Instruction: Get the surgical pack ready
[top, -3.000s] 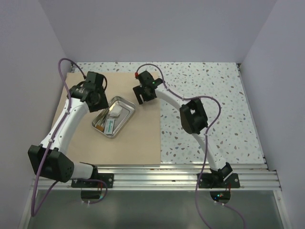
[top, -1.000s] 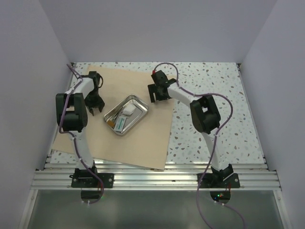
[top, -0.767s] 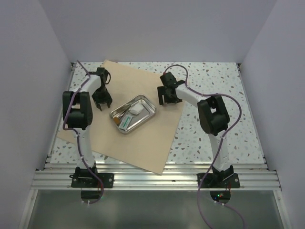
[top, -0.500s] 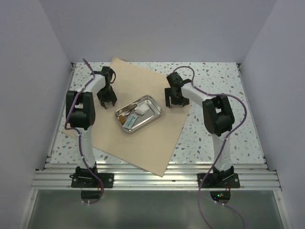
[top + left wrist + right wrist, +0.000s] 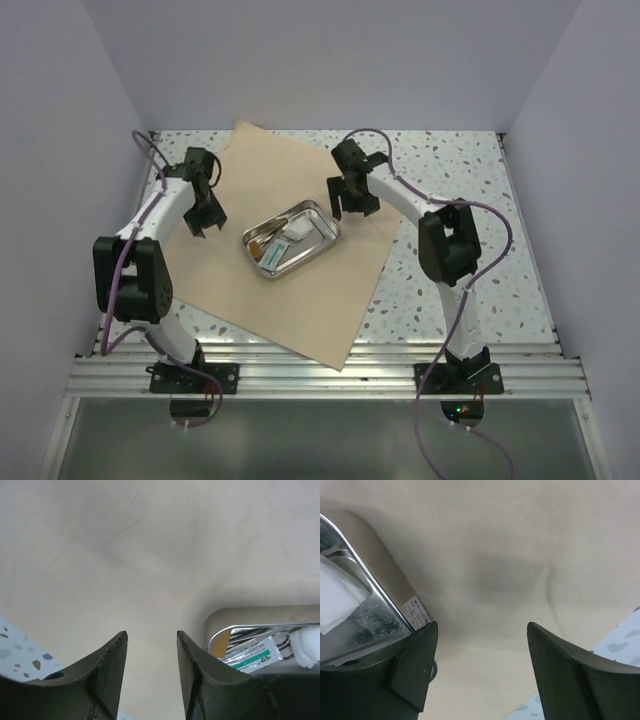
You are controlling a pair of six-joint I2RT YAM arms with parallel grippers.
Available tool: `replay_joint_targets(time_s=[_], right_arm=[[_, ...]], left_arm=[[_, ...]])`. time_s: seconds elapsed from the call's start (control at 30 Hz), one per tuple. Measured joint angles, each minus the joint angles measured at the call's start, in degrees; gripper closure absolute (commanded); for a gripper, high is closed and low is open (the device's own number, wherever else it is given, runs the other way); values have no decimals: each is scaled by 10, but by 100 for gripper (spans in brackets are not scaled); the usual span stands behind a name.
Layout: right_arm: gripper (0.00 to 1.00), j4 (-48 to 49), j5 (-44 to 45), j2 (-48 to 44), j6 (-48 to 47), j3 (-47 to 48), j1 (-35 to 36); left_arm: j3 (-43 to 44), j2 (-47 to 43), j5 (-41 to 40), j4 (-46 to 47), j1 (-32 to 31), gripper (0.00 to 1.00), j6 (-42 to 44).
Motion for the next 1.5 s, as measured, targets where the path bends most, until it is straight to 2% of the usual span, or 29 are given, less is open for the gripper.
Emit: replay_joint_targets(time_s=[0.1, 0.23, 0.37, 0.97, 1.5], right_arm=[[25, -3, -7, 19, 0, 3, 12], [25, -10, -10, 47, -1, 13, 24], [25, -11, -16, 57, 1, 21, 32], [24, -23, -43, 130, 8, 159, 32], [23, -25, -35, 133, 7, 169, 30]], left_arm=[[-58, -15, 21, 3, -12, 55, -7], [-113, -27, 52, 2, -30, 67, -17], [-149, -50, 88, 5, -49, 68, -30], [-150, -39, 140, 35, -82, 71, -47], [-132, -11, 142, 29, -89, 71, -46]])
